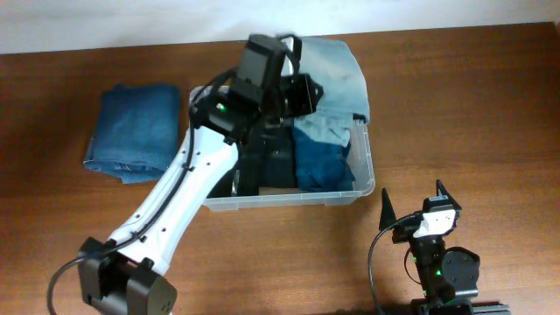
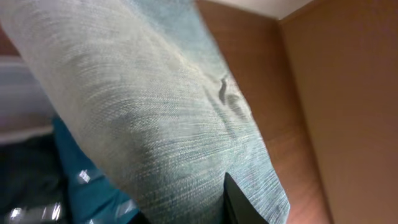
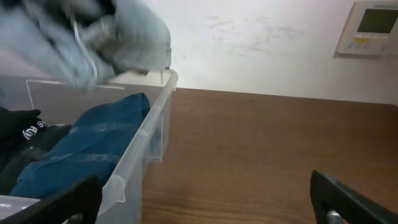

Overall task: Pack container
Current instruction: 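Lift the grey denim cloth and lower it into the bin's right side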

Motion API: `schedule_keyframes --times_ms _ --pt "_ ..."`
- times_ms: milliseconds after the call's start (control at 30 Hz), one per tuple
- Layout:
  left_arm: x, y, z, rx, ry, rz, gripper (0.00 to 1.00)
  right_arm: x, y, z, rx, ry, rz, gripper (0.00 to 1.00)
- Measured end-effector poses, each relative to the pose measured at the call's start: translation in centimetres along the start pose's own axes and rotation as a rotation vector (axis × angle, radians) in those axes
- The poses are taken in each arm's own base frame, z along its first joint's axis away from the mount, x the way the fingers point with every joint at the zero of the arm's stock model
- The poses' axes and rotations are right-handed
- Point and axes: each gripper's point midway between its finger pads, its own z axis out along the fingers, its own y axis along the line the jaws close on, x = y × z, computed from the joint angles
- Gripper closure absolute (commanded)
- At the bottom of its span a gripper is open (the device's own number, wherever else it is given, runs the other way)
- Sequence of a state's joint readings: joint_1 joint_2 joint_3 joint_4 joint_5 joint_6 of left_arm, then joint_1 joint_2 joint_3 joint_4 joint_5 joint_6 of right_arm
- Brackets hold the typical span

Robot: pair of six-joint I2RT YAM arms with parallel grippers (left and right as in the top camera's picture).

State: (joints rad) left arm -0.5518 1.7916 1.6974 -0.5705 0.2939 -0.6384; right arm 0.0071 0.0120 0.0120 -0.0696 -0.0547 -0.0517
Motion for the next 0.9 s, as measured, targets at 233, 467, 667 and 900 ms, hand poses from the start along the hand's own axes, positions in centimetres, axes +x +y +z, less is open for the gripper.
schedule_keyframes --times_ms 233,467,667,900 --pt "3.3 1.9 2.1 -0.057 0.052 -0.017 0.99 0.0 0.0 0.0 0.000 0.000 0.000 0.02" --pt "6.4 2.3 2.3 -0.121 0.133 -0.011 1.00 0.0 0.0 0.0 0.000 0.000 0.000 0.02" --pt "8.8 4.1 1.6 -0.206 0.223 -0.034 1.00 0.0 0.0 0.0 0.000 0.000 0.000 0.02" --pt "10.9 4.8 2.3 -0.250 0.245 -0.047 0.98 0.0 0.0 0.0 0.000 0.000 0.000 0.02"
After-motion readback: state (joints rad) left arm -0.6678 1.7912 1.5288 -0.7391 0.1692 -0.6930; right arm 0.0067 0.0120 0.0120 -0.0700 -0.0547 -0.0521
